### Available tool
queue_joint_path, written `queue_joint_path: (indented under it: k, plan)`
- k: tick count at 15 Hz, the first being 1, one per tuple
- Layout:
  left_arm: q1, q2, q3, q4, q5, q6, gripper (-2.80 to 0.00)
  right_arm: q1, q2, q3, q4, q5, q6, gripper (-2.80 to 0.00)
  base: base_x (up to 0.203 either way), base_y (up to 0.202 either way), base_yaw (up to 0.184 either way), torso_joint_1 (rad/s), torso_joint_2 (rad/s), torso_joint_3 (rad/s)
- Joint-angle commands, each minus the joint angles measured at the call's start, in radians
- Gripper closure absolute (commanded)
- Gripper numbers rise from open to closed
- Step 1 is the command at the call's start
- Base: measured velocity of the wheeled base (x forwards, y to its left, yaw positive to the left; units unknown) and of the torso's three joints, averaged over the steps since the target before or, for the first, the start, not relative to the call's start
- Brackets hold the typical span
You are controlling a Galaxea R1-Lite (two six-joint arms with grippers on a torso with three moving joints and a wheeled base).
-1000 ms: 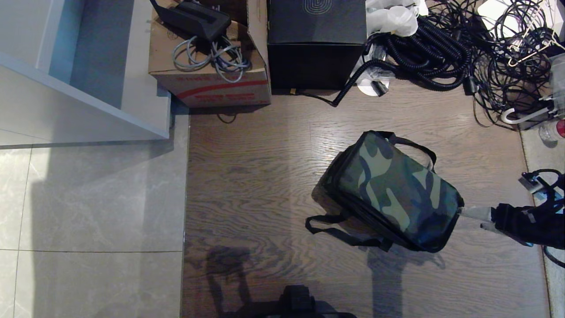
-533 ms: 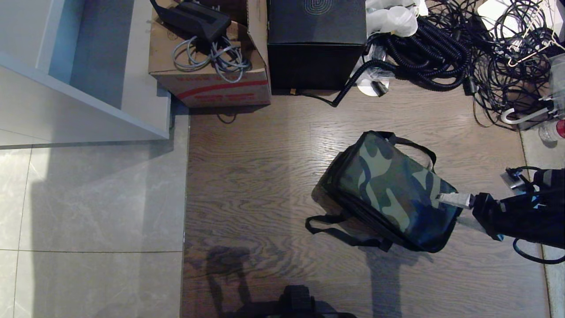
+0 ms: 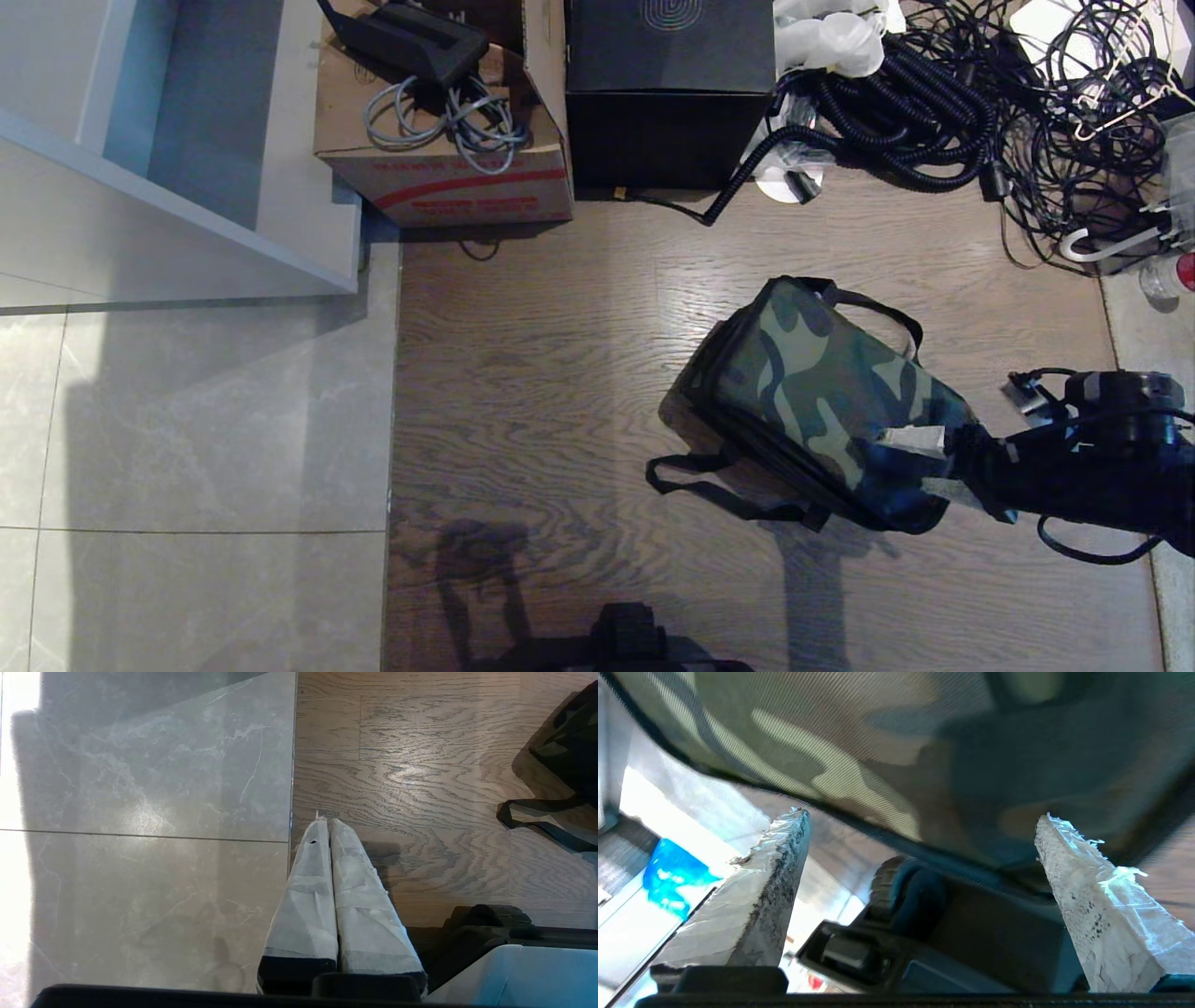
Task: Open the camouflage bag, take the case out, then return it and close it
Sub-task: Open the top of the storage box
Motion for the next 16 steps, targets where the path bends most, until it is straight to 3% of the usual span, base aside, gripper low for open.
queue_joint_path:
  k: [1, 5, 6, 7, 14, 16]
  plan:
    - [0.0, 0.0, 0.0, 0.0, 0.001, 0.0, 0.0, 0.021, 0.001, -0.007, -0.004, 0.004, 0.019, -2.8, 0.0, 0.0, 0.0, 0.0, 0.0, 0.0]
    - [0.0, 0.0, 0.0, 0.0, 0.001, 0.0, 0.0, 0.033, -0.007, -0.012, -0.025, 0.001, 0.046, -2.8, 0.0, 0.0, 0.0, 0.0, 0.0, 0.0]
    - [0.0, 0.0, 0.0, 0.0, 0.001, 0.0, 0.0, 0.033, -0.017, -0.011, -0.042, 0.0, 0.066, -1.29, 0.0, 0.0, 0.0, 0.0, 0.0, 0.0]
    - [0.0, 0.0, 0.0, 0.0, 0.001, 0.0, 0.0, 0.033, -0.017, -0.011, -0.05, -0.003, 0.069, 0.0, 0.0, 0.0, 0.0, 0.0, 0.0, 0.0]
    - [0.0, 0.0, 0.0, 0.0, 0.001, 0.0, 0.0, 0.003, -0.11, 0.061, -0.023, -0.012, -0.012, 0.0, 0.0, 0.0, 0.0, 0.0, 0.0, 0.0]
    - [0.0, 0.0, 0.0, 0.0, 0.001, 0.0, 0.0, -0.006, -0.12, 0.095, 0.019, -0.022, -0.106, 0.0, 0.0, 0.0, 0.0, 0.0, 0.0, 0.0]
